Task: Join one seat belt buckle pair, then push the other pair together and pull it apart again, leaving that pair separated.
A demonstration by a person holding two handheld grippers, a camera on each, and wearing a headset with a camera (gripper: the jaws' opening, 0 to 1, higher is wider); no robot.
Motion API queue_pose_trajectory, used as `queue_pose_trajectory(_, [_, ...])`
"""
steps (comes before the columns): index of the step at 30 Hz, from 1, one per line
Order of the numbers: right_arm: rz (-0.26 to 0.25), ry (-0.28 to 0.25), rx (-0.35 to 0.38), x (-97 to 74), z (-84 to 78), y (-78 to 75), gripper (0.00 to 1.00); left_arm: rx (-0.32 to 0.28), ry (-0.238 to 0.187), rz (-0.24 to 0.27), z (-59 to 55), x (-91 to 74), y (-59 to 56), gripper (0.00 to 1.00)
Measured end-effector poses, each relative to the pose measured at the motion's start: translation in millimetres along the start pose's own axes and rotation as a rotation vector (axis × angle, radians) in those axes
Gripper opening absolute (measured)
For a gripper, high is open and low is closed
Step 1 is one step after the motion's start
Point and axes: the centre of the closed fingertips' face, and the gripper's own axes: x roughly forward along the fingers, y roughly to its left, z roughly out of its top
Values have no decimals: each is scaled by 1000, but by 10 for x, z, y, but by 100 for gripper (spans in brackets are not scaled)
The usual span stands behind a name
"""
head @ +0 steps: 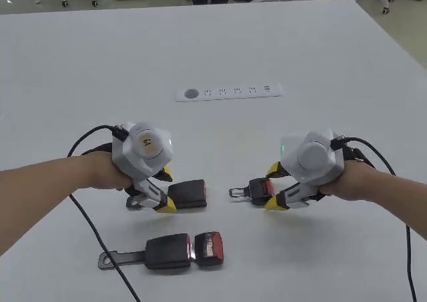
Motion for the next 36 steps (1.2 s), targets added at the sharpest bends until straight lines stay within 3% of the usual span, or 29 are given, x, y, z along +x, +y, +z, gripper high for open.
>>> queue_pose_trajectory(11, [26,22,-20,56,-30,-5,32,27,27,-57,-14,62,-47,32])
queue_pose_trajectory(19, [27,18,-28,63,-26,-7,32,29,13,-77,-26,82,-50,31])
queue_pose_trajectory(36, [23,15,-40,80,-1,-8,31,38,39,-99,-62,104,-45,30])
